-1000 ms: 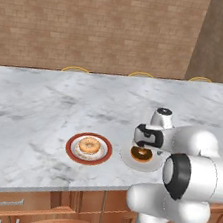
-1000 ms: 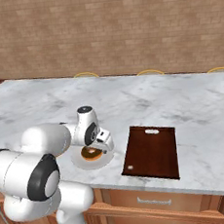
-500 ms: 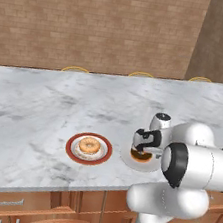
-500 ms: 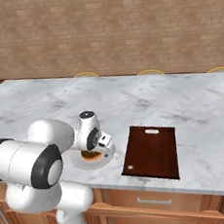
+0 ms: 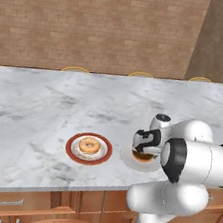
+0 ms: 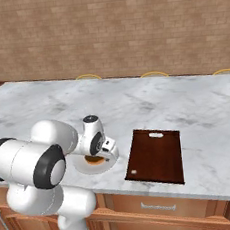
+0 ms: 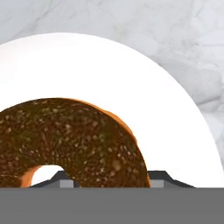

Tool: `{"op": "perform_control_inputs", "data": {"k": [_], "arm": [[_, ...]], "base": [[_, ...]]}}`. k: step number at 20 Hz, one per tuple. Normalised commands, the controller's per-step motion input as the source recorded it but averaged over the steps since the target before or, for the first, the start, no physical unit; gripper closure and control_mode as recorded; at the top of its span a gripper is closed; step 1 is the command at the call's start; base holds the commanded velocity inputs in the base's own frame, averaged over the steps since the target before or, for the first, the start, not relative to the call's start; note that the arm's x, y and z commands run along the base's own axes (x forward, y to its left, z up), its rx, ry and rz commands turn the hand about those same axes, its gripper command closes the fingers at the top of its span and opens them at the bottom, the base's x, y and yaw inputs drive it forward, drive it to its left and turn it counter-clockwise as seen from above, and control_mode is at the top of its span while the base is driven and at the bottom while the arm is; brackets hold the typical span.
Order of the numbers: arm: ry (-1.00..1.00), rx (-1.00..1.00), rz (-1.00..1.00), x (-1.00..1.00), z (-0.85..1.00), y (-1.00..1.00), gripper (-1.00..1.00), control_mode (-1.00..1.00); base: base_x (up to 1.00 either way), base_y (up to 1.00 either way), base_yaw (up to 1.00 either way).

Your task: Move the dessert items from the plates to the tray.

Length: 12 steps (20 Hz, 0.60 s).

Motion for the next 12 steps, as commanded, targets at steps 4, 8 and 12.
{"op": "perform_control_inputs", "data": {"k": [4,8,12], "arm": [[-0.02,0.07,-0.03,-0.17,0.64,-0.29,1.00,-1.00],[-0.04,0.12,-0.15,-0.02,0.93,-0.87,1.00,-1.00],[-0.05,0.00,0.00,0.15,0.54,-1.00,1.00,-1.00]], "base": [[0.00,0.00,0.00],[0.00,0.00,0.00],[0.00,0.00,0.00]]}}
